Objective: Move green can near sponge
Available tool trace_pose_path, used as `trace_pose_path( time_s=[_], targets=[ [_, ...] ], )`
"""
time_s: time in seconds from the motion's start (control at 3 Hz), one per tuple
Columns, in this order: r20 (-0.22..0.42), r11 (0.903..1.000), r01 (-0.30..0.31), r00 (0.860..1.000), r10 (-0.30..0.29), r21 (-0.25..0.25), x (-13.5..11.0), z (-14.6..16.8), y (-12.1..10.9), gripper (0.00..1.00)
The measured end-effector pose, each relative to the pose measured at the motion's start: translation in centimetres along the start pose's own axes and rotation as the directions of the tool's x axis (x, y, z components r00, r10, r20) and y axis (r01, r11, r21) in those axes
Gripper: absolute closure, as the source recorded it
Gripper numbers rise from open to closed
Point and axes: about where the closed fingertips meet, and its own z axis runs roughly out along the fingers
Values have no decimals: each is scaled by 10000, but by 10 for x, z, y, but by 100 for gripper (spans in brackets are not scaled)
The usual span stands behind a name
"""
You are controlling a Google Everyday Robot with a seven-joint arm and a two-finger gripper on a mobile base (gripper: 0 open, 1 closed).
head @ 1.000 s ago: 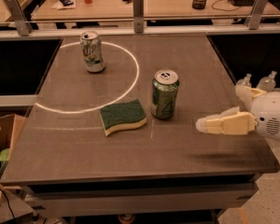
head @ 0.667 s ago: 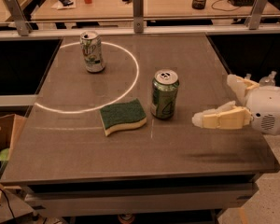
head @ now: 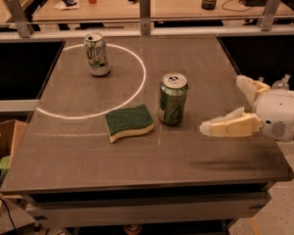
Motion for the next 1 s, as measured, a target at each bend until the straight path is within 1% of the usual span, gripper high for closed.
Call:
trace_pose_path(
  time_s=[0.33,0.67,1.0],
  targets=[
    [180,9989,292,9994,-285,-378,-3,6,8,0],
    [387,9944,490,9982,-455,-941,-7,16,15,0],
    [461,9891,587,9975,-529,-1348,-3,33,17,0]
  ],
)
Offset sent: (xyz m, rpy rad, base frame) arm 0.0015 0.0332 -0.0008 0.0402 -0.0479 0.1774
